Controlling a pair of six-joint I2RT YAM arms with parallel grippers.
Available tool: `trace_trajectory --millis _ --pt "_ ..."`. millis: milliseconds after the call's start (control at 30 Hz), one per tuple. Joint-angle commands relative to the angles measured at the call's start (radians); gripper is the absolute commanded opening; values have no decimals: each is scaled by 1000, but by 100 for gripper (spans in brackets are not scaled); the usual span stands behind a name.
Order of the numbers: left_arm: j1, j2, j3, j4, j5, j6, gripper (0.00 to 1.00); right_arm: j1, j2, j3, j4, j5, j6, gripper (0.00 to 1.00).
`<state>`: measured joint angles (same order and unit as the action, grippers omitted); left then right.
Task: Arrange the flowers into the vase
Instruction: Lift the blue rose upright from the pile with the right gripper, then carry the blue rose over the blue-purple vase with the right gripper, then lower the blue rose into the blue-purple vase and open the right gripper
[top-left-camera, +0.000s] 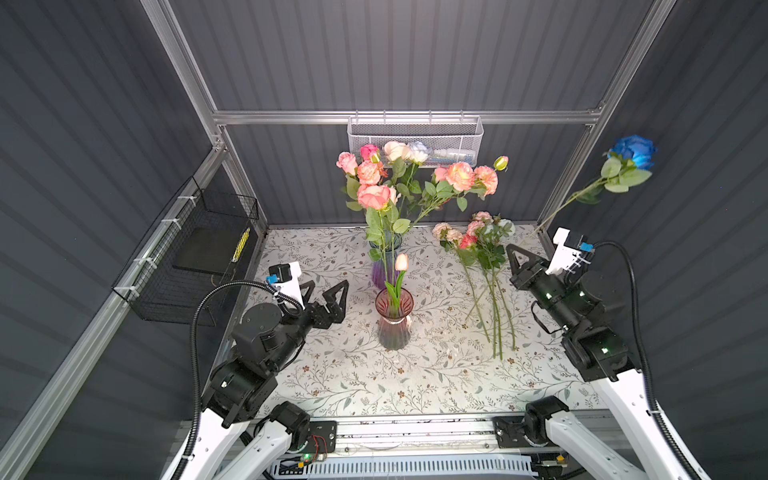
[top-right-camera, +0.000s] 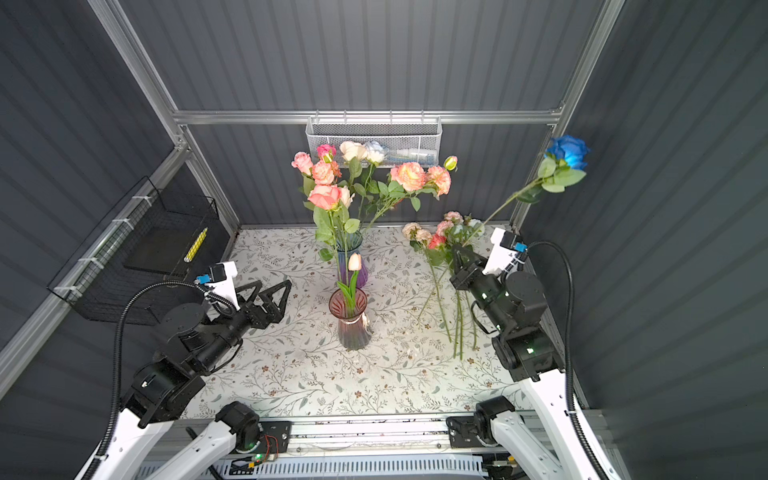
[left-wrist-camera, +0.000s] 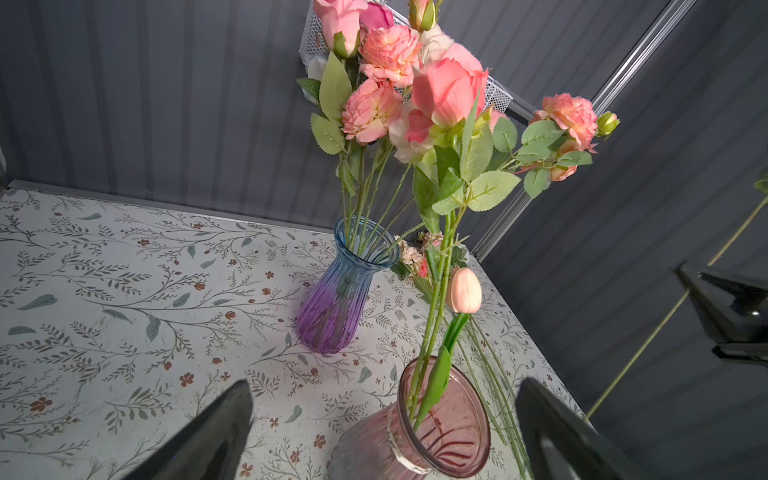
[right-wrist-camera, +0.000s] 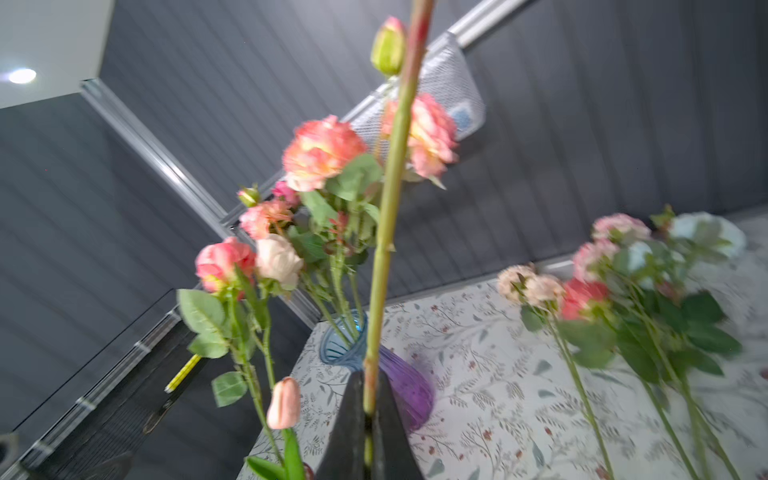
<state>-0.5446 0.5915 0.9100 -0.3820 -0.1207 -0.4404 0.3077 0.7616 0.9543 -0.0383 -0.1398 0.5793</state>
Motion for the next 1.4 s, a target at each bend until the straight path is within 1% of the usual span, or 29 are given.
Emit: trace_trajectory --millis 0,67,100,167,233,367,567,767,933,967,1000,1033,1067,1100,1133,1200,1367 --pt "-3 2 35 -2 -7 16 100 153 62 127 -30 -6 -168 0" --pt "-3 2 37 -3 -6 13 100 291 142 227 -51 39 -268 0" --pt "-3 1 38 -3 -5 12 100 333 177 264 -49 44 -293 0" --pt "-3 1 37 -3 -3 8 100 403 251 325 -13 42 -329 0" --pt "-2 -3 36 -5 0 5 100 445 313 365 36 32 -348 0" --pt "-3 -2 36 -13 7 0 100 489 444 424 125 -8 -348 0" --pt "-3 -12 34 -24 5 -1 100 514 553 391 277 -17 -349 0" --pt "-2 -12 31 -23 8 3 100 526 582 291 342 22 -351 0" --pt "-3 -8 24 -12 10 5 100 535 577 193 339 42 -311 1" --pt "-3 -6 24 -11 11 4 100 537 576 180 329 43 -305 6" --pt "-3 -6 23 -8 11 4 100 542 572 170 313 42 -298 14" --pt "-3 -5 24 -7 12 5 100 547 566 159 293 39 -294 27" --pt "-3 -5 22 -6 13 4 100 552 559 150 276 39 -294 38" --pt "-3 -5 21 -5 13 5 100 557 550 145 250 39 -290 46" --pt "-3 -5 19 -4 13 3 100 557 539 139 224 39 -285 50" --pt "-3 -5 15 -1 14 1 100 559 515 120 193 48 -272 55" --pt "-3 -2 10 8 15 -3 100 561 444 79 121 66 -243 61"
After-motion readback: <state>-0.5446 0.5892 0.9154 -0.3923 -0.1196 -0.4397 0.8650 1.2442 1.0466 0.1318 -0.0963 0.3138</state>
